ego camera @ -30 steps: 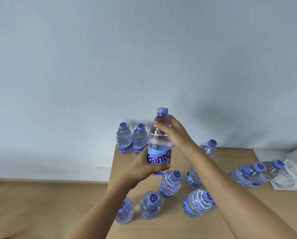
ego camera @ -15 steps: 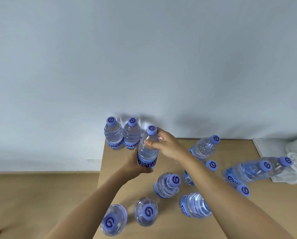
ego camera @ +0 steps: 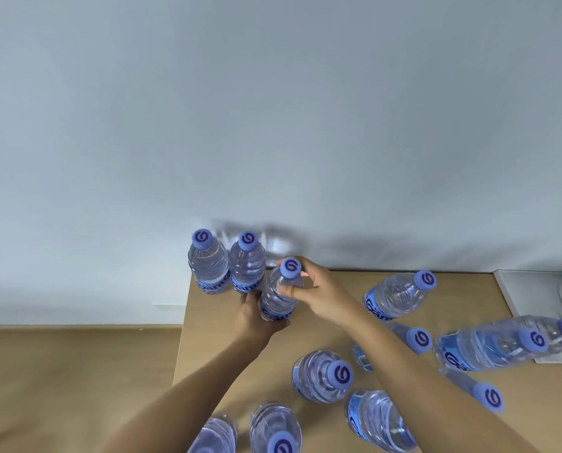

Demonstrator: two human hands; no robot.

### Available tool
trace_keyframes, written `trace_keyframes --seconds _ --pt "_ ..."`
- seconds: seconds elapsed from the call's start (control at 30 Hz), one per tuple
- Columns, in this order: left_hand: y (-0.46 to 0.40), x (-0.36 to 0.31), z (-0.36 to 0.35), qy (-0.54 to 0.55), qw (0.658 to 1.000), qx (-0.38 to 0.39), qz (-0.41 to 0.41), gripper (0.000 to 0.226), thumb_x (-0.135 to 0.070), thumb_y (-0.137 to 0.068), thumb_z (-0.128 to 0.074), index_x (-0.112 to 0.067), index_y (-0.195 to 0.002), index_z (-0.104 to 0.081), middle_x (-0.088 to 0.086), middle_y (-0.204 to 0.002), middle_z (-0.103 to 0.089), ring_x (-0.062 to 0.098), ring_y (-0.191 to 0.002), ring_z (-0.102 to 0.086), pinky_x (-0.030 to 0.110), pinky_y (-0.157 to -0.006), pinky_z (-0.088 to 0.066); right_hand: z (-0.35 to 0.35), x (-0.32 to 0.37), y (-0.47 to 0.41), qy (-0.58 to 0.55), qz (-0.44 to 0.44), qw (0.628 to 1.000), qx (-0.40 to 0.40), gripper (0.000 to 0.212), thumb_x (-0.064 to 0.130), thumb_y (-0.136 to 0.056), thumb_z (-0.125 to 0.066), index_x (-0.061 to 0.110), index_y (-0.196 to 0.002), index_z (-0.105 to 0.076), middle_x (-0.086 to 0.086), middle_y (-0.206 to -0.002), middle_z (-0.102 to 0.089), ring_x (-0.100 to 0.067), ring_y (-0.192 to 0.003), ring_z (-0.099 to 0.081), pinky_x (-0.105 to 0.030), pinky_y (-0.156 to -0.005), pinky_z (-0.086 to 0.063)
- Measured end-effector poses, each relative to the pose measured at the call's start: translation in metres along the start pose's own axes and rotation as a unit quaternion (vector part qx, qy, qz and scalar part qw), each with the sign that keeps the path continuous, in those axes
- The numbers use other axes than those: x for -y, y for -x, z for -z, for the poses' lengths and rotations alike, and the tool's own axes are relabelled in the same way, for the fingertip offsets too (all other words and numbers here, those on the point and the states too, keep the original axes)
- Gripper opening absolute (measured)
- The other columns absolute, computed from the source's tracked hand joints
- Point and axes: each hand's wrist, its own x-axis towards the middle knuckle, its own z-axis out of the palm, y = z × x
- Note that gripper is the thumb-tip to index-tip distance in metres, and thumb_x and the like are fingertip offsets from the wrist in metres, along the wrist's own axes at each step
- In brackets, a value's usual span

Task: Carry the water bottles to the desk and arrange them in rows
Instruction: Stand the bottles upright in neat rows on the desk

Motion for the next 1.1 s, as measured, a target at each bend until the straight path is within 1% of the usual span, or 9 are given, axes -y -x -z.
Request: trace_keyframes --seconds 0.2,0.27,0.33,0.43,0.6,0.67,0.83,1.0,1.1 --pt "-0.009 -0.005 -0.007 0.016 0.989 -0.069 0.129 0.056 -0.020 -0.056 -0.094 -0.016 -0.087 -0.046 0.006 -0.094 -0.055 0.017 -0.072 -0.052 0.027 -0.062 -0.041 -0.005 -0.002 -0.012 0.029 0.056 0.998 -0.017 0.040 0.012 -0.085 -0.075 0.036 -0.112 -0.059 0.023 -0.110 -0.061 0.012 -0.103 -0.057 -0.011 -0.090 -0.045" --pt "-0.011 -0.005 -0.008 0.038 0.981 -0.076 0.176 0.054 -0.022 -0.056 -0.094 -0.017 -0.079 -0.045 0.003 -0.081 -0.055 0.015 -0.065 -0.051 0.026 -0.054 -0.040 -0.003 -0.004 -0.015 0.050 0.066 0.996 -0.029 0.043 0.014 -0.086 -0.075 0.042 -0.113 -0.056 0.021 -0.115 -0.051 0.000 -0.117 -0.051 -0.019 -0.099 -0.042" --pt "-0.013 -0.007 -0.011 0.060 0.974 -0.078 0.205 0.053 -0.020 -0.056 -0.094 -0.014 -0.079 -0.046 0.001 -0.074 -0.058 0.016 -0.062 -0.057 0.026 -0.053 -0.043 0.000 -0.005 -0.017 0.065 0.052 0.996 -0.022 0.045 0.017 -0.087 -0.074 0.048 -0.114 -0.053 0.007 -0.122 -0.043 -0.014 -0.128 -0.042 -0.033 -0.109 -0.040" --pt "-0.017 -0.011 -0.018 0.119 0.960 -0.078 0.239 0.051 -0.014 -0.058 -0.093 -0.008 -0.083 -0.050 0.005 -0.071 -0.062 0.016 -0.058 -0.063 0.026 -0.056 -0.050 0.003 -0.005 -0.020 0.071 0.029 0.997 -0.024 0.043 0.020 -0.088 -0.074 0.035 -0.124 -0.058 -0.004 -0.128 -0.034 -0.021 -0.132 -0.038 -0.042 -0.110 -0.040" --pt "-0.027 -0.019 -0.025 0.166 0.948 -0.080 0.260 0.041 -0.010 -0.060 -0.092 -0.009 -0.068 -0.051 0.007 -0.071 -0.065 0.021 -0.065 -0.067 0.026 -0.058 -0.053 0.009 -0.005 -0.029 0.069 0.031 0.996 -0.041 0.047 0.020 -0.089 -0.073 0.025 -0.133 -0.057 -0.004 -0.126 -0.035 -0.021 -0.133 -0.040 -0.044 -0.109 -0.041" --pt "-0.032 -0.022 -0.028 0.199 0.937 -0.097 0.271 0.034 -0.003 -0.061 -0.090 -0.003 -0.072 -0.057 0.014 -0.080 -0.069 0.025 -0.073 -0.069 0.033 -0.073 -0.057 0.009 -0.005 -0.034 0.060 0.033 0.997 -0.047 0.046 0.019 -0.089 -0.073 0.025 -0.132 -0.058 -0.004 -0.124 -0.036 -0.020 -0.134 -0.039 -0.044 -0.110 -0.040" --pt "-0.038 -0.026 -0.037 0.265 0.908 -0.136 0.295 0.027 0.006 -0.062 -0.085 -0.005 -0.072 -0.063 0.016 -0.091 -0.073 0.026 -0.078 -0.070 0.025 -0.060 -0.051 0.004 -0.008 -0.037 0.024 0.051 0.995 -0.086 0.046 0.016 -0.088 -0.074 0.020 -0.130 -0.056 -0.003 -0.123 -0.038 -0.023 -0.130 -0.042 -0.046 -0.109 -0.041" --pt "-0.039 -0.019 -0.039 0.242 0.911 -0.124 0.308 0.036 -0.005 -0.066 -0.086 0.004 -0.094 -0.066 0.017 -0.098 -0.073 0.030 -0.094 -0.070 0.035 -0.086 -0.055 -0.001 -0.014 -0.033 -0.004 0.077 0.988 -0.134 0.052 0.011 -0.083 -0.077 0.024 -0.121 -0.043 -0.001 -0.127 -0.049 -0.016 -0.121 -0.046 -0.041 -0.101 -0.046" --pt "-0.036 -0.023 -0.035 0.268 0.911 -0.101 0.298 0.025 0.006 -0.069 -0.081 0.003 -0.088 -0.064 0.018 -0.094 -0.072 0.028 -0.084 -0.070 0.033 -0.080 -0.056 -0.001 -0.014 -0.033 0.002 0.057 0.989 -0.137 0.051 0.016 -0.084 -0.077 0.022 -0.116 -0.039 -0.001 -0.126 -0.051 -0.015 -0.120 -0.046 -0.039 -0.099 -0.046"
